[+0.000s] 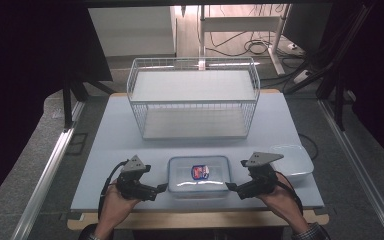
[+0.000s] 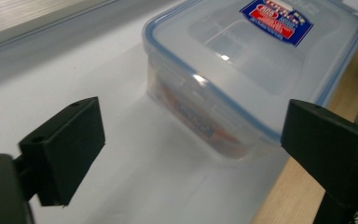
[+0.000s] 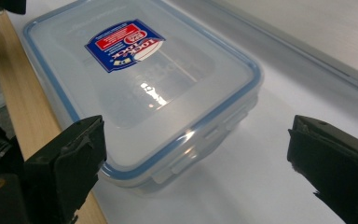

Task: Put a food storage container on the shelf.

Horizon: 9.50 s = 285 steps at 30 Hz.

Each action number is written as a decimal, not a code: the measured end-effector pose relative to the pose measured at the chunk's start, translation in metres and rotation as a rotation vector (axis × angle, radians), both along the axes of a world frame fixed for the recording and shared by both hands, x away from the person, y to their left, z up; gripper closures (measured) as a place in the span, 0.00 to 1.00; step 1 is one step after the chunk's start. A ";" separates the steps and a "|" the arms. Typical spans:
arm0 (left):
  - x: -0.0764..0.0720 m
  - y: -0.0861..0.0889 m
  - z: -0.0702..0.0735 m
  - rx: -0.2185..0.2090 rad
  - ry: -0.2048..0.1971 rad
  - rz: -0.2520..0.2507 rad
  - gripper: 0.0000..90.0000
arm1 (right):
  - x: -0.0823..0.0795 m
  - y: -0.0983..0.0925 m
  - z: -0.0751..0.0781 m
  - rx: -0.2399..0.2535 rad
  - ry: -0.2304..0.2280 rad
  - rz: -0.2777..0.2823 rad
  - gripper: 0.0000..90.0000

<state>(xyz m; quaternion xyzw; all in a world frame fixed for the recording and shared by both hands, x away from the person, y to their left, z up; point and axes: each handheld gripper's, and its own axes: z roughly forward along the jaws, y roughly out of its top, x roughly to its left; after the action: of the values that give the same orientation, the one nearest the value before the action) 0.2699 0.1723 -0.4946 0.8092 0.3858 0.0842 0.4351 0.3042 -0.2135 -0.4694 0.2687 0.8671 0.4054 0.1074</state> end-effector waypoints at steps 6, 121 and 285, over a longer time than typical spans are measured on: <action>0.017 -0.004 0.002 -0.094 0.068 -0.034 0.06 | 0.006 0.006 0.004 0.006 0.095 0.010 0.05; 0.149 0.029 0.198 -0.374 -0.015 0.065 0.57 | 0.149 0.027 0.190 0.397 0.132 -0.106 0.55; -0.019 0.008 -0.009 0.065 -0.219 0.000 0.03 | 0.002 -0.020 -0.001 0.094 -0.057 -0.117 0.03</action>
<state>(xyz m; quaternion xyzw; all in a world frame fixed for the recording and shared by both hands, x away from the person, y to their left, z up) 0.2507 0.1806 -0.5036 0.8089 0.3329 0.1847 0.4480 0.3064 -0.2335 -0.4709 0.3123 0.8264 0.4463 0.1426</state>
